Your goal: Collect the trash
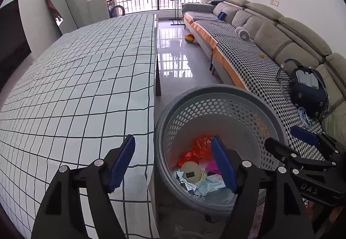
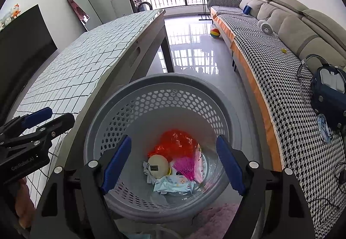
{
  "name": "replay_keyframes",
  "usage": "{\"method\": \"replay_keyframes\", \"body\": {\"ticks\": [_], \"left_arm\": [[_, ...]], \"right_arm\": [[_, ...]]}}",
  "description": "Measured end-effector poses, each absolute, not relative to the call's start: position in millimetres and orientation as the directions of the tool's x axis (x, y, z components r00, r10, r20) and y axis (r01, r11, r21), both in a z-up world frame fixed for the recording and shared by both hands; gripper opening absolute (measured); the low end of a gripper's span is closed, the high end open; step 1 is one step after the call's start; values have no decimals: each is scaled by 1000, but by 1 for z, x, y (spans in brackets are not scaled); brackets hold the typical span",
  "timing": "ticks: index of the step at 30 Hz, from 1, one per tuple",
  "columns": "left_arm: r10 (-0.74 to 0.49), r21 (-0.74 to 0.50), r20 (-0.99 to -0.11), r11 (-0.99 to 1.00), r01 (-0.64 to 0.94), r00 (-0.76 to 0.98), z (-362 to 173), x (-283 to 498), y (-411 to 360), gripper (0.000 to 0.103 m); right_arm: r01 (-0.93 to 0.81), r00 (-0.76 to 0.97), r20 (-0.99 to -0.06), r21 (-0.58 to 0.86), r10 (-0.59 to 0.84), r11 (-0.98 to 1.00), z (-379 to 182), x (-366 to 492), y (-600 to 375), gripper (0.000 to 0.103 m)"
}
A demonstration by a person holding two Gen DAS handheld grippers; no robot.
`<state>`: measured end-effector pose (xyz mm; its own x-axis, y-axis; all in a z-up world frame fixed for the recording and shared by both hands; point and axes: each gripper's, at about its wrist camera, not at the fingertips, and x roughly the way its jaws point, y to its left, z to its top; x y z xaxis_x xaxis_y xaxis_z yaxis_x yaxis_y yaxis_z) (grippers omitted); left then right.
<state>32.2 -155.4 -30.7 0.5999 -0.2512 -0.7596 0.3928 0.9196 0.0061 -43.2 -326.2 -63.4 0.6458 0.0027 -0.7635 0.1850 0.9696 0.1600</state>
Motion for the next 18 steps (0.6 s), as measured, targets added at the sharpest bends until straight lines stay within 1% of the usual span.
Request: {"method": "replay_keyframes", "body": {"ticks": [3, 18], "left_arm": [[-249, 6, -759, 921, 389, 601, -32, 33, -154, 74], [-222, 22, -764, 930, 368, 606, -34, 34, -151, 76]], "right_arm": [[187, 646, -763, 159, 0, 969, -64, -44, -325, 77], [197, 642, -767, 160, -3, 967, -66, -42, -324, 77]]}}
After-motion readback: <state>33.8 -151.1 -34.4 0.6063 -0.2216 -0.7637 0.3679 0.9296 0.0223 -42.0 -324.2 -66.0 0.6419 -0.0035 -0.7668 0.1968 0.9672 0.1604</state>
